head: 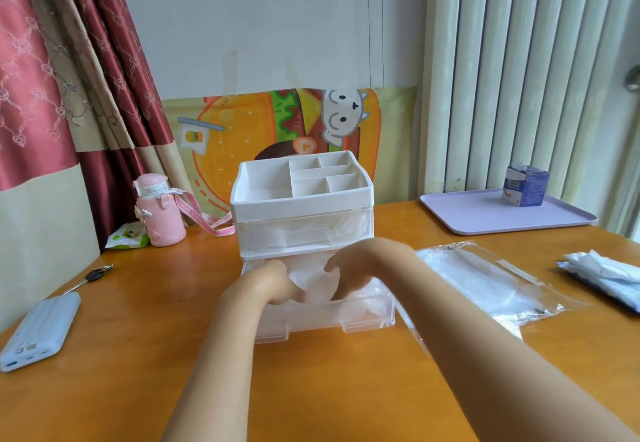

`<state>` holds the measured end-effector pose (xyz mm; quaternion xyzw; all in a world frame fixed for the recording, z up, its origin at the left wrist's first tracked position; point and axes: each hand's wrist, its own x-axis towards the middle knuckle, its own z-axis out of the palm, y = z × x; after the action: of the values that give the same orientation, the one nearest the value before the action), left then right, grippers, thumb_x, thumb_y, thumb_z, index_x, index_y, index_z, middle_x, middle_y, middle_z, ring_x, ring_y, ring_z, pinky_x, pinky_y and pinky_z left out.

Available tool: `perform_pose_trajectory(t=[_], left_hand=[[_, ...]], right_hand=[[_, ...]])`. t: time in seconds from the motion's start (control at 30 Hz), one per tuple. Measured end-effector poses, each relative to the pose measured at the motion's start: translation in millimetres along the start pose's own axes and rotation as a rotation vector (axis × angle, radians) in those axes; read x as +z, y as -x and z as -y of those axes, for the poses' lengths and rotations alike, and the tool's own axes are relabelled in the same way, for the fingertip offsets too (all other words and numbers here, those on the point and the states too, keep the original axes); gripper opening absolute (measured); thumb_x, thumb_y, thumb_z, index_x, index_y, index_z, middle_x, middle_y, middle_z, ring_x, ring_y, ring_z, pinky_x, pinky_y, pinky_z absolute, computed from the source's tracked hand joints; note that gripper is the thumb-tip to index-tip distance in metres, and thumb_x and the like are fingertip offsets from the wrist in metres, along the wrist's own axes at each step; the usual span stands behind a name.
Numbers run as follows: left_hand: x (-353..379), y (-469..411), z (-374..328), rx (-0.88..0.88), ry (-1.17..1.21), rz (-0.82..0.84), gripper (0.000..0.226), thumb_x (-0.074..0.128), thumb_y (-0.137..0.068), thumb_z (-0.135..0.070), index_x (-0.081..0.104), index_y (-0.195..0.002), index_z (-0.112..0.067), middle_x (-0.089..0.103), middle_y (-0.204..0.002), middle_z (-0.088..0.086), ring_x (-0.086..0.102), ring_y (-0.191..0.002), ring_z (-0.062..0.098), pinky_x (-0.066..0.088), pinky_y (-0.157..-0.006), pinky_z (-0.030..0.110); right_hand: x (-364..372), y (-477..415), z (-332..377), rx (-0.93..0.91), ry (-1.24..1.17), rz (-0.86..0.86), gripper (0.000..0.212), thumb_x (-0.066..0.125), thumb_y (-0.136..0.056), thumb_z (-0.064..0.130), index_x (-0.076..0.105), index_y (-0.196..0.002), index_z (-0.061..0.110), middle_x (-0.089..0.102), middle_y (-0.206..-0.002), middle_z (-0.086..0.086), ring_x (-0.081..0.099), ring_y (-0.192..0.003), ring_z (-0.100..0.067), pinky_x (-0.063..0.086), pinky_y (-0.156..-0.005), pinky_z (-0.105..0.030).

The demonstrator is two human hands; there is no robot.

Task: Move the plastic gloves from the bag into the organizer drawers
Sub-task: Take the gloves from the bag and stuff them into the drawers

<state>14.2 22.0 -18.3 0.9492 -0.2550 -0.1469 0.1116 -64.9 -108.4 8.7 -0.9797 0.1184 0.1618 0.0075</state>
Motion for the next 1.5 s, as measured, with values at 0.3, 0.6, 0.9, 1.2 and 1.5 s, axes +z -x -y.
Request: perform_pose_trajectory(t=[0.3,0.6,0.9,1.2,1.5], left_hand=[[-19.3,67.8,-47.8,0.375,0.281,-0.519,0.022,0.063,-0.089,-0.039,0.071,-0.089,-0.019,0.069,-0.094,-0.007,0.062,-0.092,0.010,0.045,-0.077,0.026],[78.0,66.7,-148.0,0.701,0.397,-0.224,0.033,0.061,-0.091,-0.039,0.064,-0.073,-0.012,0.067,-0.088,-0.004,0.062,-0.082,0.011,0.049,-0.080,0.028],[138.1,21.1,-165.0,0.553,0.018,0.011,0.073,0.045,-0.093,-0.058,0.027,-0.150,-0.016,0.018,-0.159,0.003,0.014,-0.147,0.019,0.011,-0.118,0.035],[155.7,20.0,-152.7,0.508,0.103,-0.006,0.112,0.028,-0.064,-0.089,0.019,-0.152,-0.020,0.018,-0.159,-0.002,0.012,-0.147,0.016,0.007,-0.118,0.036],[139.8,21.1,-162.1,0.545,0.677,0.016,0.077,0.076,-0.076,-0.048,0.030,-0.136,-0.040,0.035,-0.128,-0.038,0.037,-0.121,-0.011,0.026,-0.092,-0.001]], right_hand=[[8.7,95.5,-118.9,-0.004,-0.478,-0.480,0.018,0.070,-0.082,0.041,0.071,-0.091,0.025,0.071,-0.089,0.013,0.066,-0.084,-0.004,0.052,-0.077,-0.025],[96.8,94.6,-216.7,0.245,-0.383,-0.140,0.077,0.081,-0.064,0.051,0.048,-0.132,0.038,0.048,-0.136,0.014,0.047,-0.123,-0.011,0.038,-0.099,-0.024],[137.3,80.7,-230.1,0.138,-0.529,-0.323,0.026,0.080,-0.072,0.035,0.068,-0.093,0.045,0.063,-0.112,0.026,0.055,-0.108,0.002,0.041,-0.093,-0.018],[119.7,97.8,-223.6,0.125,-0.641,-0.471,0.006,0.071,-0.084,0.025,0.076,-0.083,0.027,0.072,-0.083,0.017,0.061,-0.071,0.012,0.044,-0.066,-0.005],[91.8,121.2,-207.6,-0.179,-2.032,-0.434,0.025,0.036,-0.097,0.001,0.059,-0.087,-0.002,0.070,-0.086,-0.020,0.072,-0.077,-0.023,0.059,-0.070,-0.027]])
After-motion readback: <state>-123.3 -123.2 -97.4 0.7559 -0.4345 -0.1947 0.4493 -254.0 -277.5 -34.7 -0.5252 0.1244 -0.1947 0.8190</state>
